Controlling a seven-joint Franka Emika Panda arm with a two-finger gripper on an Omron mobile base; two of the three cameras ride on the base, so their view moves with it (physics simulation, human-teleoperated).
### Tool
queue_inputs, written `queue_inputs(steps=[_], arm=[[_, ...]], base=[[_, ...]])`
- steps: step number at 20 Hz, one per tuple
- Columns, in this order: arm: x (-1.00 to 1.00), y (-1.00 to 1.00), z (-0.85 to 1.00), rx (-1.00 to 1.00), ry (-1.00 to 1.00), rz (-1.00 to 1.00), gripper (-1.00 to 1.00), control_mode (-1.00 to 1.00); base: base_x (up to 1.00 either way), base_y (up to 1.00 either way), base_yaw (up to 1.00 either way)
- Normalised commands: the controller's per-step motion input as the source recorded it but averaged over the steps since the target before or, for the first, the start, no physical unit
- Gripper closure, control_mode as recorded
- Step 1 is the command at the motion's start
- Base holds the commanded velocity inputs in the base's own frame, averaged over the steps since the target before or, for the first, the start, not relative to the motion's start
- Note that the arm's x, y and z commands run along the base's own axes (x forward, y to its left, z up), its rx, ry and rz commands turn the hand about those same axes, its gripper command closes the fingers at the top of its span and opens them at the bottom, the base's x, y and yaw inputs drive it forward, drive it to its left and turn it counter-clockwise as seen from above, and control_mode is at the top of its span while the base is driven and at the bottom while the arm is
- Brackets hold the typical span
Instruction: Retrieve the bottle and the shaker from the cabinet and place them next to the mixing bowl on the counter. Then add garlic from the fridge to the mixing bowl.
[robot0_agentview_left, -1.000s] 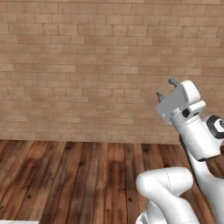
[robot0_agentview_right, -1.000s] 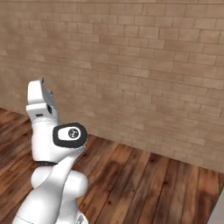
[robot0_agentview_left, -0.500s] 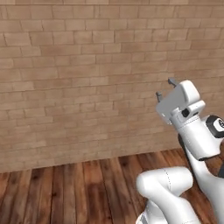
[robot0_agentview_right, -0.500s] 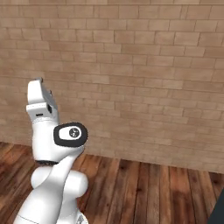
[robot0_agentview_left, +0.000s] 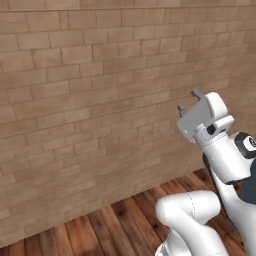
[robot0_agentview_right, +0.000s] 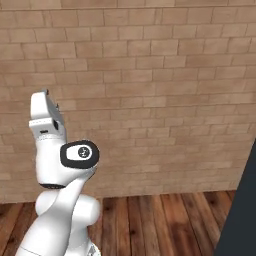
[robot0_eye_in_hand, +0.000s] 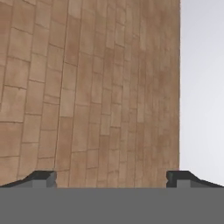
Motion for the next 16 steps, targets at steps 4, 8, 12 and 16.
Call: queue_inputs(steps=[4,8,12,16], arm=[[0.00,0.00,0.00,0.00,0.00,0.00,-1.00,1.00],[0.00,0.00,0.00,0.00,0.00,0.00,-1.00,1.00],[0.00,0.00,0.00,0.00,0.00,0.00,-1.00,1.00],[0.00,0.00,0.00,0.00,0.00,0.00,-1.00,1.00]], base=[[0.65,-0.05,-0.47],[0.51,-0.19,-0.50],[0.38,-0.21,-0.49],[0.17,-0.25,-0.47]])
